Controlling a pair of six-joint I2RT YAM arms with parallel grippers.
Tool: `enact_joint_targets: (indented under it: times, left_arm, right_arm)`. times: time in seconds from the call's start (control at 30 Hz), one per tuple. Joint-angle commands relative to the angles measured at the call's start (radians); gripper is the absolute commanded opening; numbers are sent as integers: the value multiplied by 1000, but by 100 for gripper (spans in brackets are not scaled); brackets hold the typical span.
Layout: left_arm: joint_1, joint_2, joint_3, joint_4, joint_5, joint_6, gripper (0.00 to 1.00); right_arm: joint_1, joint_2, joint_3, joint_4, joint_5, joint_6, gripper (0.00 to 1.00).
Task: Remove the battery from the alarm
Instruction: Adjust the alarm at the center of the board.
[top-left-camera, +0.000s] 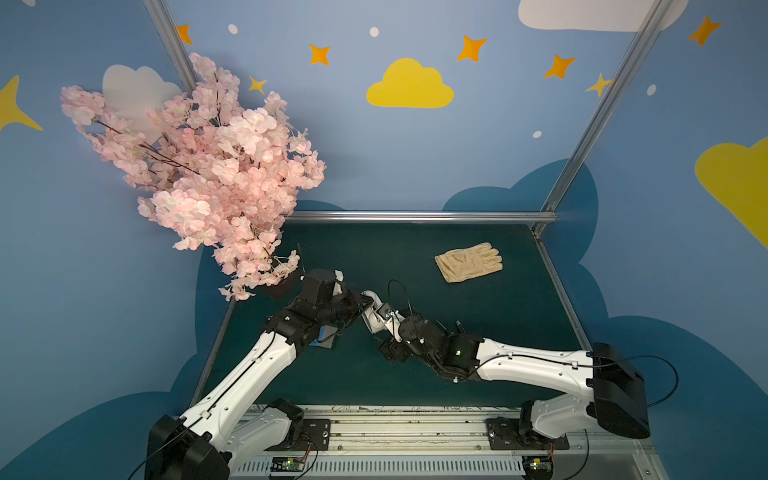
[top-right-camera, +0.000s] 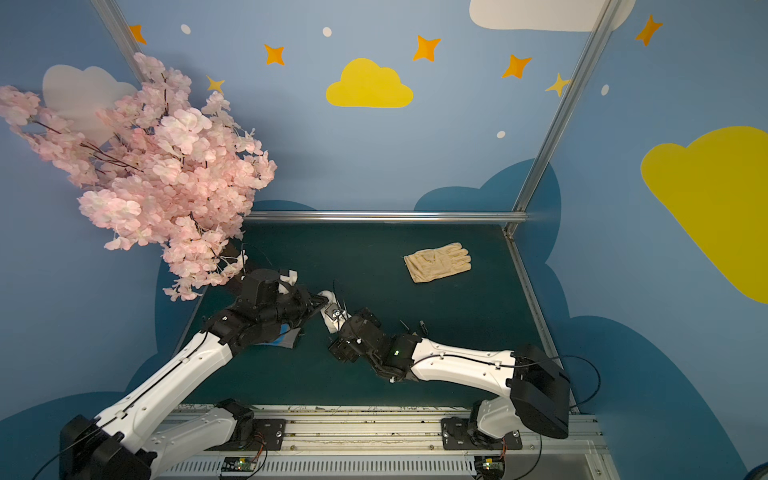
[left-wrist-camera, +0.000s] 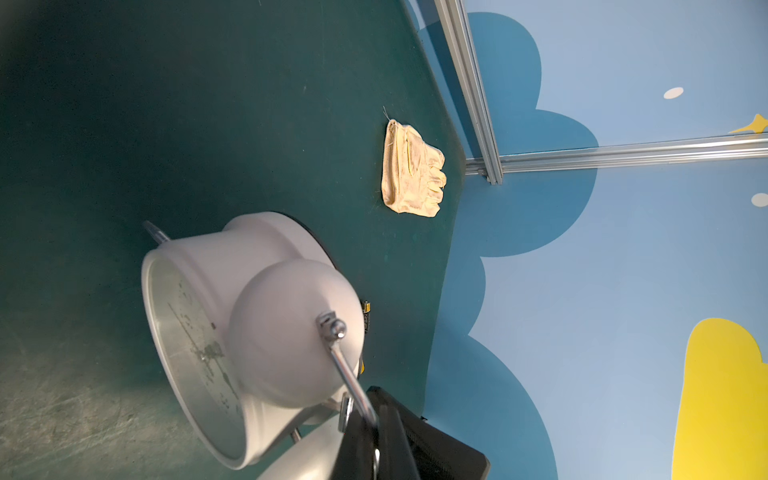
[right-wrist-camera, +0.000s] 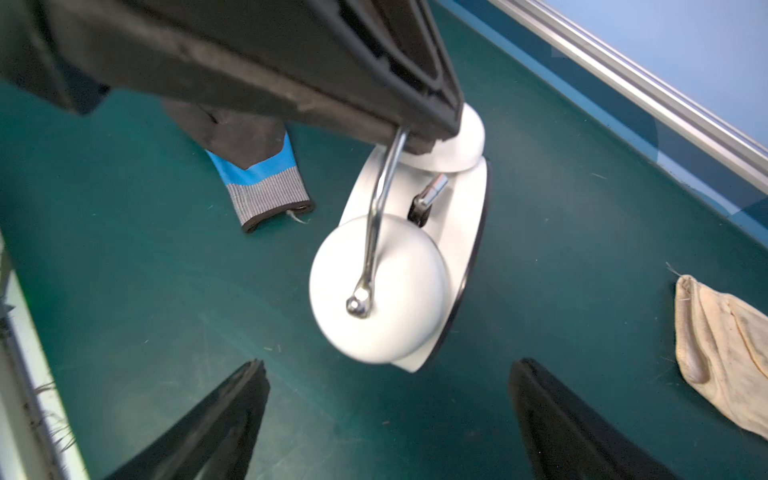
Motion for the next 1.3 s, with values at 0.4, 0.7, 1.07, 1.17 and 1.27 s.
enact_joint_targets:
  times: [0.4,0.7,1.07,1.17,1.27]
  left_arm:
    - [-36,-9,29,138,-40,-107,3]
    - [-35,11,-14,178,-67,-149,5]
    - [31,46,58,-92,-269,402,80]
    - [39,82,65,-134,-291,579,83]
    - [45,124,66,-165,-302,690,86]
  right_arm:
    - [-83,142,44,210,9,38,70]
    - [-145,110,43,181,-128,66,41]
    - [-413,116,108,-148,-814,216,26]
    - [-478,159,128,-212,-974,262,25]
    - [-539,209,147,-263,-1081,281,32]
